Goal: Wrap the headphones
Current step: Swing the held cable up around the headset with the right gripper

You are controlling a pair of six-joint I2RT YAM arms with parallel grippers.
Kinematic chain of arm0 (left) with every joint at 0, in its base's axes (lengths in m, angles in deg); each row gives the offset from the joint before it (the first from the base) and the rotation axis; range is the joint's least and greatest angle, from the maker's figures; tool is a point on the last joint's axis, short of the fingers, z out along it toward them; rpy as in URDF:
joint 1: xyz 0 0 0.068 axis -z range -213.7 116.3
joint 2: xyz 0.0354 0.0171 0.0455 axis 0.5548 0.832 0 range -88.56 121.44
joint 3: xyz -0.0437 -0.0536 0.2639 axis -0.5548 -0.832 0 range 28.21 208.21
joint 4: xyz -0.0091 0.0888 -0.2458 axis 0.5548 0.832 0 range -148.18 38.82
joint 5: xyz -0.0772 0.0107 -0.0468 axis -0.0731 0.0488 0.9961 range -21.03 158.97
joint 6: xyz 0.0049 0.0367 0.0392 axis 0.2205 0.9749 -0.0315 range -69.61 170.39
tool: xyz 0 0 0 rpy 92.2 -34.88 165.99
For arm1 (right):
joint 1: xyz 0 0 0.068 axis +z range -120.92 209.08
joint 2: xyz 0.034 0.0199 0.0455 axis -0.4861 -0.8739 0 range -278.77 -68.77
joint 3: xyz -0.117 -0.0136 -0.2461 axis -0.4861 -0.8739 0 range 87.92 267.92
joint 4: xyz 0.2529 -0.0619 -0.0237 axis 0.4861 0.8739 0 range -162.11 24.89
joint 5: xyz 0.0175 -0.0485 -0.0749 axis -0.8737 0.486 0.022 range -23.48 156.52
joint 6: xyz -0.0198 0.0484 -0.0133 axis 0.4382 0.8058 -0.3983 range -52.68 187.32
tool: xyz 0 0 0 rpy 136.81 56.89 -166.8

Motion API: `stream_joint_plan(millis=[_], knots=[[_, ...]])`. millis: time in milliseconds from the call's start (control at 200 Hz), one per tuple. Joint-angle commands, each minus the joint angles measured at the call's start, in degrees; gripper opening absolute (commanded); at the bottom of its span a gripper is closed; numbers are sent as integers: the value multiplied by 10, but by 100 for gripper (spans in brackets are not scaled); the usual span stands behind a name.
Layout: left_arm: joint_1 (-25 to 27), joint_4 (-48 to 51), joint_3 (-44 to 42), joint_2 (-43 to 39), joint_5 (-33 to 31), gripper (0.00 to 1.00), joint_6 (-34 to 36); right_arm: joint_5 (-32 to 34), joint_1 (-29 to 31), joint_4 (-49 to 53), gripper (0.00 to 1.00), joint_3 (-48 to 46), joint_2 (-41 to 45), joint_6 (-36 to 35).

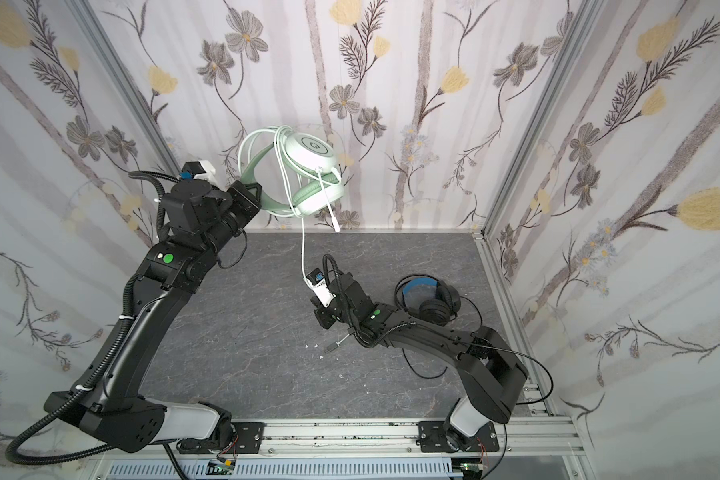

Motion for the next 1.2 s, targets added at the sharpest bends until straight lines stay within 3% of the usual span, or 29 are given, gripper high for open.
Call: stream_joint_plan(millis=[0, 305, 625, 894, 1194], knots=[[0, -21, 5, 2, -58, 0, 5, -5, 14, 26, 0, 5, 14, -14], [0, 30, 22, 37, -158, 0, 68, -10, 53, 59, 0, 33, 36, -28], [1, 49, 17, 69, -213, 0, 159, -2, 82, 82, 0, 71, 74, -50], [17, 59, -17, 65, -260, 0, 228, 36, 87, 141, 0, 141, 92, -110], [59, 62, -64, 38, -317, 0, 322, 126, 76, 236, 0, 238, 62, -195]])
